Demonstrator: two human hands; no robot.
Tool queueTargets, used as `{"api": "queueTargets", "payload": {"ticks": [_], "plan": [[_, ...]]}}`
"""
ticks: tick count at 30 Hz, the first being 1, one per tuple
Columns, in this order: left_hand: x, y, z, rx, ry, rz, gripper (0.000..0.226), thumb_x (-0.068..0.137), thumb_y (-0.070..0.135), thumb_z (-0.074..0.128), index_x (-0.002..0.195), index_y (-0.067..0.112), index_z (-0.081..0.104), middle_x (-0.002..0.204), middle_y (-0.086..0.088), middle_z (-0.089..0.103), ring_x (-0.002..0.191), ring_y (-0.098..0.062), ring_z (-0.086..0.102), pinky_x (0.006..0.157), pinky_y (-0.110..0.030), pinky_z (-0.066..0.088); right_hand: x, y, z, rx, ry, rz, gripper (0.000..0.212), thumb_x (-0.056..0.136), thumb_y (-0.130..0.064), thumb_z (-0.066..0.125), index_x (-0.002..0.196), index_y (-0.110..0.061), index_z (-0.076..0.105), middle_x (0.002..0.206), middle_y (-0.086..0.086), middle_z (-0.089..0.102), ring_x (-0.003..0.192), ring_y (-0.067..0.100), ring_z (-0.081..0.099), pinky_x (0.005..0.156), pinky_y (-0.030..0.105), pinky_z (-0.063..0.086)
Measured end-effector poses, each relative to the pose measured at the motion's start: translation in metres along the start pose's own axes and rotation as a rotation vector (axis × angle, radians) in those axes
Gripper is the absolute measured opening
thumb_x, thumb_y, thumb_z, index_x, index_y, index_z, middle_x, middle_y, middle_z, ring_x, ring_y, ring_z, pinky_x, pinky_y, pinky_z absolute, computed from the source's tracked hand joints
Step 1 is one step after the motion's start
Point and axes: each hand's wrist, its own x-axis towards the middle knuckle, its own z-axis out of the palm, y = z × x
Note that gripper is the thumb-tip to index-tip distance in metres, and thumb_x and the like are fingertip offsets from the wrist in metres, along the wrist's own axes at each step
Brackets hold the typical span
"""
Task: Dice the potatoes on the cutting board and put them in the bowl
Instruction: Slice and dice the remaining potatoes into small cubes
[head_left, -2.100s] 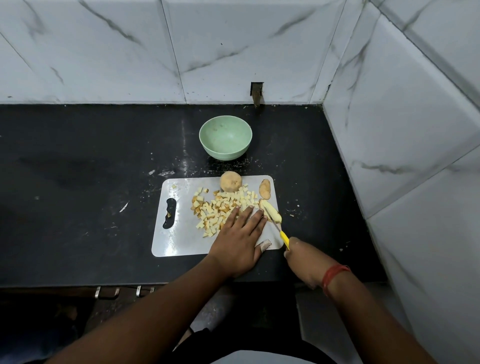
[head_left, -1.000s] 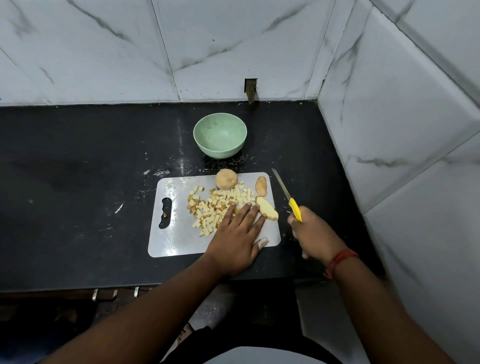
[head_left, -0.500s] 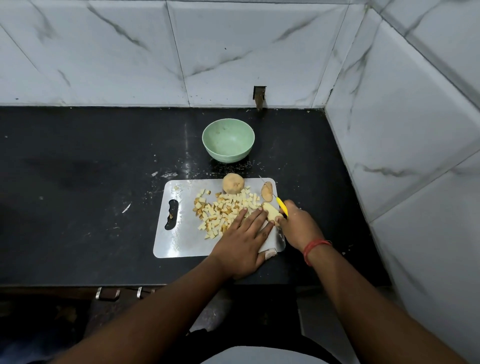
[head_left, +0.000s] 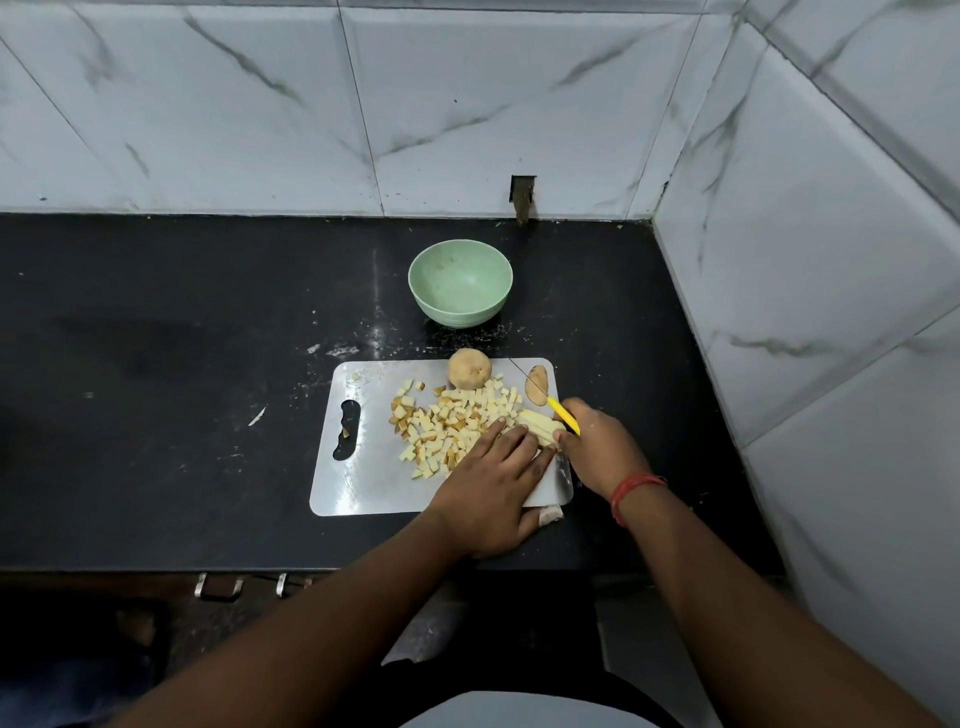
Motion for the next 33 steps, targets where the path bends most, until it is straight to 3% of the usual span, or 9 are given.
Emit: {"api": "queueTargets", "payload": {"ticks": [15, 28, 33], "plan": [[-0.006, 0.001, 0.006, -0.019, 0.060, -0.037, 0.069, 0.106, 0.056, 0.035, 0.151, 0.006, 0.046, 0.144, -0.013, 0.050, 0.139, -0.033, 0.042, 0.125, -0.054, 0.021, 0.008, -0.002, 0.007, -0.140, 0.083, -0.016, 0.022, 0.101, -0.027, 0.047, 0.122, -0.022, 0.050, 0.106, 0.002, 0.057, 0.087, 0.018, 0.054, 0.068, 0.032, 0.045], [-0.009, 0.001, 0.004, -0.089, 0.112, -0.012, 0.060, 0.104, 0.050, 0.045, 0.147, 0.009, 0.052, 0.137, -0.009, 0.054, 0.133, -0.029, 0.047, 0.125, -0.051, 0.023, 0.018, -0.013, 0.006, -0.170, 0.050, -0.007, 0.028, 0.097, -0.030, 0.054, 0.123, -0.025, 0.045, 0.103, 0.005, 0.057, 0.087, 0.024, 0.058, 0.071, 0.039, 0.052], [-0.012, 0.002, 0.004, -0.082, 0.132, -0.073, 0.057, 0.106, 0.048, 0.041, 0.147, 0.010, 0.052, 0.139, -0.008, 0.055, 0.133, -0.028, 0.048, 0.125, -0.050, 0.022, 0.012, -0.013, 0.003, -0.046, 0.114, -0.008, 0.016, 0.095, -0.028, 0.056, 0.108, -0.021, 0.049, 0.098, 0.002, 0.060, 0.084, 0.023, 0.059, 0.068, 0.035, 0.049]]}}
